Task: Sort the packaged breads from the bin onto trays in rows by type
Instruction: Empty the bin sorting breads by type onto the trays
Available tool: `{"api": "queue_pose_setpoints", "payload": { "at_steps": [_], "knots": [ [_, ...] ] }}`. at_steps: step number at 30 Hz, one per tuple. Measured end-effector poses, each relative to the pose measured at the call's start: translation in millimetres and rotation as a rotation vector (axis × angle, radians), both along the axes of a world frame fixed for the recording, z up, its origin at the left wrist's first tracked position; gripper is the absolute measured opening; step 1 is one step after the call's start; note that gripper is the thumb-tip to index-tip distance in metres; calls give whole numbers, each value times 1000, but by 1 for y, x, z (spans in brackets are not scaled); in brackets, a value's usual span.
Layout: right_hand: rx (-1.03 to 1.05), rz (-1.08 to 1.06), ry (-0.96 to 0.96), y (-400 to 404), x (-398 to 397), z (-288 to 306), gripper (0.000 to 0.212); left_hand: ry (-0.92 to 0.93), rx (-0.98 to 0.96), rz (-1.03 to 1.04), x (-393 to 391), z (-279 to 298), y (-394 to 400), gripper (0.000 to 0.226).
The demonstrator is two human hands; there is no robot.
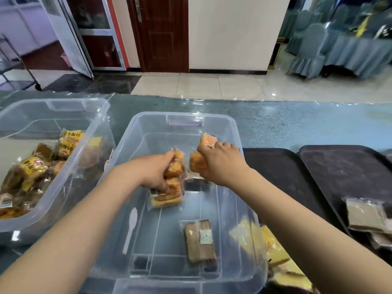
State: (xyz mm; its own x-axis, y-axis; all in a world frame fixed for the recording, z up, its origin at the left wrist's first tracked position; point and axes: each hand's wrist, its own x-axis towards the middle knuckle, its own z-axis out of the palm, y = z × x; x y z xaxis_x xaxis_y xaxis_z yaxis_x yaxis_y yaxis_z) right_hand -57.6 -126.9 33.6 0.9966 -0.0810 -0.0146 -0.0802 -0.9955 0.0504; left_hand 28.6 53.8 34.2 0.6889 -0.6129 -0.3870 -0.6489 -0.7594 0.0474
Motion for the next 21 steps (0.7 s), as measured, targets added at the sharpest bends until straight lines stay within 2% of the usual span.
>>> {"api": "queue_pose_setpoints", "payload": {
  "at_steps": [2, 4, 8, 12, 15, 21],
  "knots": [
    [31, 19, -141, -7, -17, 10, 54, -104, -47, 25, -11, 17, 3, 66],
    [112, 9, -279, -43, -56, 18, 54, -188, -132, 44, -41, 30, -26, 66],
    [232, -7, -453, -70, -98, 18, 54, -212, -407, 123, -67, 44, -38, 68],
    [262, -21, -436, -135, -157, 7, 58, -215, -700, 239, -106, 52, -88, 68],
    [286, -36, -380, -187, -202, -10, 55, -273, -781, 278, -142, 50, -130, 71],
    [298, -65, -310, -279, -267, -29, 54, -240, -835, 310, -213, 20, -214, 71]
  ]
}}
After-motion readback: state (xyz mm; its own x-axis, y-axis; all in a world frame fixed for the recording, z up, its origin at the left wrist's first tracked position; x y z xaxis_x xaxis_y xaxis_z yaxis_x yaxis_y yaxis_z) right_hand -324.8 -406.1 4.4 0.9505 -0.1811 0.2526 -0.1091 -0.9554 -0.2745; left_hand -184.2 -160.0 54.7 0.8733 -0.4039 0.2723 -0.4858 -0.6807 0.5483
